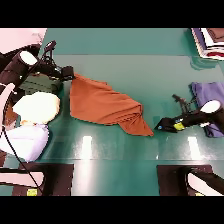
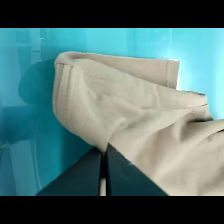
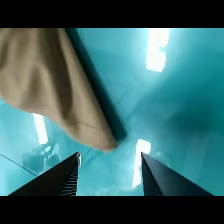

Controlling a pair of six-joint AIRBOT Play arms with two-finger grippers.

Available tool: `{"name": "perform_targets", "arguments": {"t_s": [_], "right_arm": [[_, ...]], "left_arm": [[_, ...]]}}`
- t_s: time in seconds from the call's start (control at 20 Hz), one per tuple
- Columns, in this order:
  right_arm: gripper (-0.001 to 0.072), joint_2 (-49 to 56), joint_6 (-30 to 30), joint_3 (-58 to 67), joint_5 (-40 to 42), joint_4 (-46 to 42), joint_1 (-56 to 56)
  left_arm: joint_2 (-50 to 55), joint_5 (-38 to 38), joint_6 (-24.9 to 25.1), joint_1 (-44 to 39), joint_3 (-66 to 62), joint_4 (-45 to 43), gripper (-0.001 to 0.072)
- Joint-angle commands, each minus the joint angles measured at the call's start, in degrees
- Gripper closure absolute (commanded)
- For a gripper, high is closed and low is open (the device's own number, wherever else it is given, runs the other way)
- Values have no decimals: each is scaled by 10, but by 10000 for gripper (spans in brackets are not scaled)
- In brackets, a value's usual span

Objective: Fold the shirts.

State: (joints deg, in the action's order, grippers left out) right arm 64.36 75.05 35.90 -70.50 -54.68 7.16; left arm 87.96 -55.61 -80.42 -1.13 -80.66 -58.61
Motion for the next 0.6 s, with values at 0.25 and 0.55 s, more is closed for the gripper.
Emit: {"name": "perform_targets", "arguments": {"t_s": [0.25,0.55], "right_arm": [[693,102,-21,37,64,20,88],[695,-21,-20,211,28,19,-30]], "left_arm": [[-6,-8,-2,1,-2,-2,686],[-158,-10,-2,3,-65,-111,685]]}}
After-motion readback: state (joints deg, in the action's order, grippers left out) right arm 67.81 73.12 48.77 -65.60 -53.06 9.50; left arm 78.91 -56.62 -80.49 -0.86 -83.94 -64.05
